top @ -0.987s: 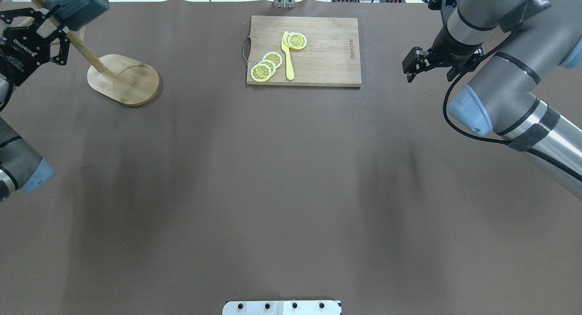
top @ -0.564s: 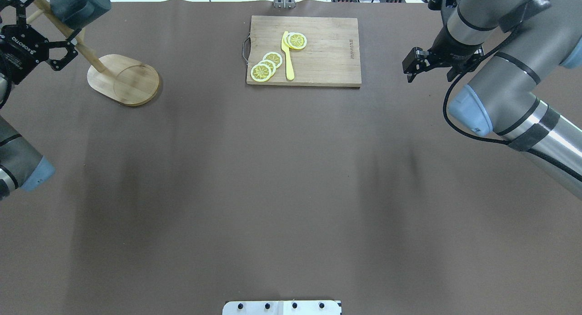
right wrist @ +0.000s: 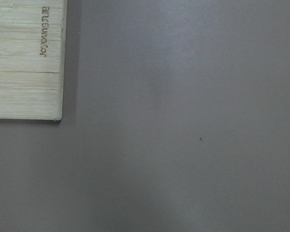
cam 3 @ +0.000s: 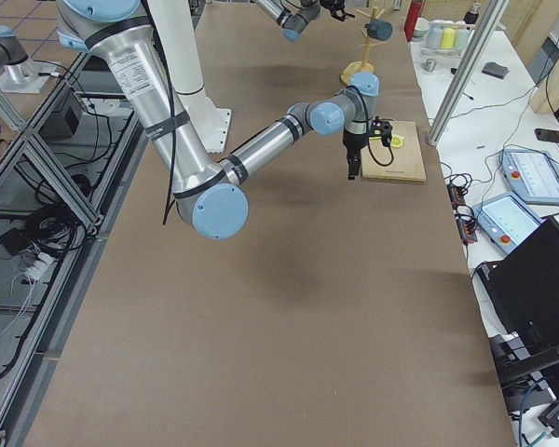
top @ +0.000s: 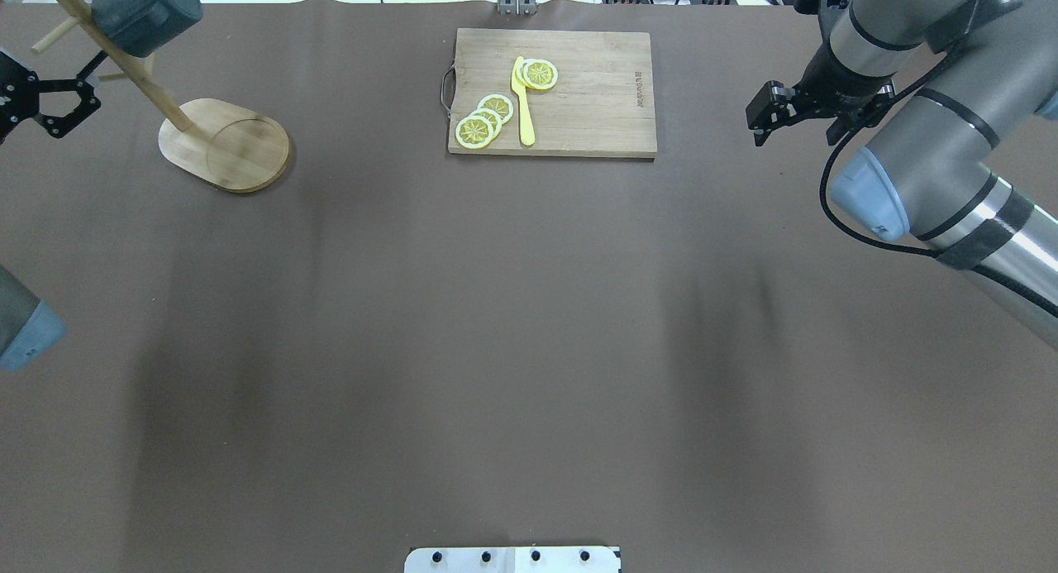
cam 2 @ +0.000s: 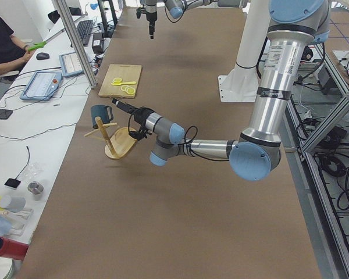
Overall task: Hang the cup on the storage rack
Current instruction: 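Open the left gripper and pull it back from the stand while the right arm retracts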
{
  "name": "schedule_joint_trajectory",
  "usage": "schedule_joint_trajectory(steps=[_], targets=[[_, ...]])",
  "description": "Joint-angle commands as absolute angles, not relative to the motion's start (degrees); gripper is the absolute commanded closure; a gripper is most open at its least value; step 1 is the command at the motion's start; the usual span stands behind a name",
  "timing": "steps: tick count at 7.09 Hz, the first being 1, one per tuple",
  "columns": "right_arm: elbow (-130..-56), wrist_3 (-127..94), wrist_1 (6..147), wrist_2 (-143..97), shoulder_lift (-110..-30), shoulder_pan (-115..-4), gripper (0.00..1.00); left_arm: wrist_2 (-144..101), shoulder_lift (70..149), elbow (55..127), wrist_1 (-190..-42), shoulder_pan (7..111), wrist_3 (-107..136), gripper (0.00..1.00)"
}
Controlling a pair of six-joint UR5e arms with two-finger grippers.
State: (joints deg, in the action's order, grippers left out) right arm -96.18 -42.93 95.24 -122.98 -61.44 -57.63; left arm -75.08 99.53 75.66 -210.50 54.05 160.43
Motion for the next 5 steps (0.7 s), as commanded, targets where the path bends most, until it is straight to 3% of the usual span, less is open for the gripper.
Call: schedule_joint_trajectory(steps=[1, 3, 5], targets=[[-96.15, -41.58, 95.27, -123.66, -62.92, -60.01, 0.00, -74.71, 92.67, 84.07, -210.67, 54.14, 157.00, 0.02], [-96.07, -34.93, 95.36, -126.11, -67.04, -64.14, 0.00, -74.97, 88.00, 94.18, -208.31, 57.01, 132.83, 0.02], [-95.54, -29.30, 95.54, -126.04, -71.00, -67.74, 0.00, -75.41, 87.89, 96.66, -197.99, 64.92, 114.47, 0.02]])
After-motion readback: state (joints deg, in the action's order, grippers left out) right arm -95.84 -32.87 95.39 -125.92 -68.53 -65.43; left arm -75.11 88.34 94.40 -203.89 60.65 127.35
